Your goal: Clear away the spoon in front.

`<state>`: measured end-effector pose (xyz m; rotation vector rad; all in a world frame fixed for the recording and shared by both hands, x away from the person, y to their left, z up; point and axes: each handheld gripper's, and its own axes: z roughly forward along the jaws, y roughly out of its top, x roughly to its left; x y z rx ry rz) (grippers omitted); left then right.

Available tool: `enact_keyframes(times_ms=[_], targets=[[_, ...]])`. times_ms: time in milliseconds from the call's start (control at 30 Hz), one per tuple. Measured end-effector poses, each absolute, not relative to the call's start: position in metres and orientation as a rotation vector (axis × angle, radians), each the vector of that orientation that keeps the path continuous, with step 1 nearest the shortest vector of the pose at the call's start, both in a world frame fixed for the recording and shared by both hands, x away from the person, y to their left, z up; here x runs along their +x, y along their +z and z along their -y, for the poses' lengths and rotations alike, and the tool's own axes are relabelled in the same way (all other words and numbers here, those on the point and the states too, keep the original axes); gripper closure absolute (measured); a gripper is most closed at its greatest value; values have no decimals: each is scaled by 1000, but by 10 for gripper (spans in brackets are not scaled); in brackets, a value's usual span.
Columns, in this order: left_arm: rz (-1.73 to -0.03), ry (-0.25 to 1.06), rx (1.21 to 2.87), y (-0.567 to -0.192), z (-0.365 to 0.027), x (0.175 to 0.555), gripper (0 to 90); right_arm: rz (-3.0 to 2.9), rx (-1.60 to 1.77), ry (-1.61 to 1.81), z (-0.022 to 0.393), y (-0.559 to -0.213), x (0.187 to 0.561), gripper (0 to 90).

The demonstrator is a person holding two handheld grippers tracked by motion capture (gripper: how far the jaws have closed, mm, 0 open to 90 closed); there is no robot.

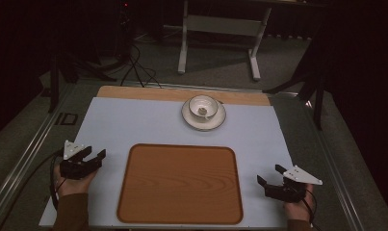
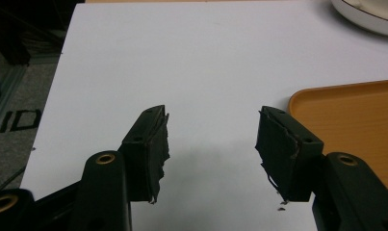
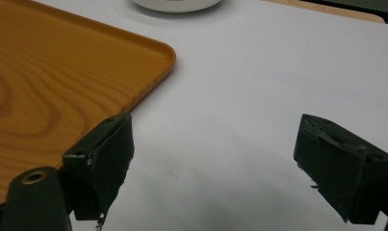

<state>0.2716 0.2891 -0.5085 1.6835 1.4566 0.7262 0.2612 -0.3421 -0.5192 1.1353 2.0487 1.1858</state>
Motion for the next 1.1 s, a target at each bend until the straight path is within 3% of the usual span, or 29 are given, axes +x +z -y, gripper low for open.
enact_keyframes(times_ms=[500, 1100], targets=[[-1429, 724, 1716, -503, -281, 279, 437, -2061, 1148, 1169, 341, -521, 263, 138], [-1282, 742, 1779, -467, -254, 292, 431, -2053, 1144, 1181, 342, -520, 262, 139]])
